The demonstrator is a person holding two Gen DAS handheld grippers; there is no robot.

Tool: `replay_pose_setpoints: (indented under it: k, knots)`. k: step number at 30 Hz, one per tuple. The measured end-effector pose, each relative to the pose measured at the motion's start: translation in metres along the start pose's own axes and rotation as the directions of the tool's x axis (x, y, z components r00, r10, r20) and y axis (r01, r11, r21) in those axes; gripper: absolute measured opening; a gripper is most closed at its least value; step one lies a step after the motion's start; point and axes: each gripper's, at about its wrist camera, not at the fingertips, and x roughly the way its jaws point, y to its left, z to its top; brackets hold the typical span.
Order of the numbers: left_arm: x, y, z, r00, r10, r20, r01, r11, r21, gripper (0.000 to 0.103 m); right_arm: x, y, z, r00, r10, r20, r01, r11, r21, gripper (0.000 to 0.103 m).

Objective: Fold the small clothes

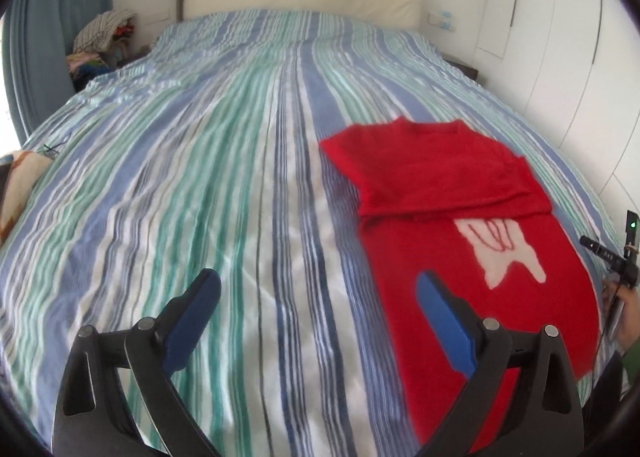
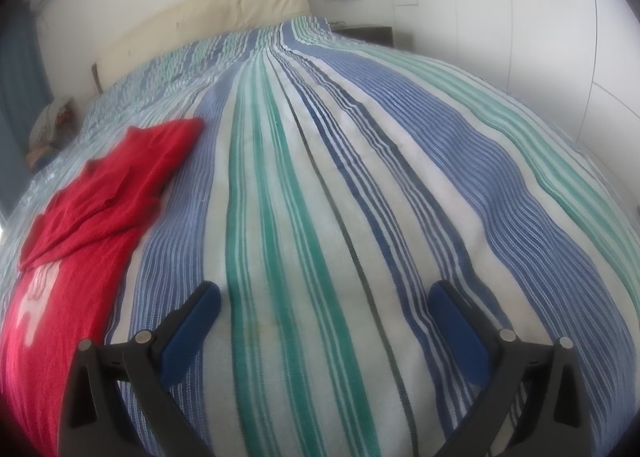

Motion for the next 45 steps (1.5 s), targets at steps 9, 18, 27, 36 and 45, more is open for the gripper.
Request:
replay_pose_setpoints:
  k: [9,18,27,36,45]
  knots:
    - [0.084,0.037,-0.026,0.976,0.117,-0.183,-0.145,0.978,-0.148,0.102,0.002,0.002,0.001,1.000,-0.005,-0.005,0.005,1.000,-0.004,0.103]
    - [0.082,0.032,-0.030,0.978,0.078,-0.195,-0.102,0.988,-0.118,0.103,0.002,0.002,0.001,1.000,-0.005,-0.005,0.005,1.000,-0.004,0.103]
    - [0.085,0.023,-0.030,0.969,0.124,-0.214,-0.134,0.991,-0.030,0.103,0.002,0.002,0.001,1.000,-0.005,-0.005,0.005,1.000,-0.004,0.103]
    - [0.087,0.023,-0.029,0.966,0.126,-0.226,-0.135,0.991,-0.025,0.103,0.004,0.003,0.002,1.000,-0.008,-0.007,0.008,1.000,-0.006,0.103]
    - [0.086,0.023,-0.032,0.969,0.131,-0.209,-0.138,0.990,-0.024,0.103,0.004,0.003,0.002,1.000,-0.008,-0.007,0.008,1.000,-0.006,0.103]
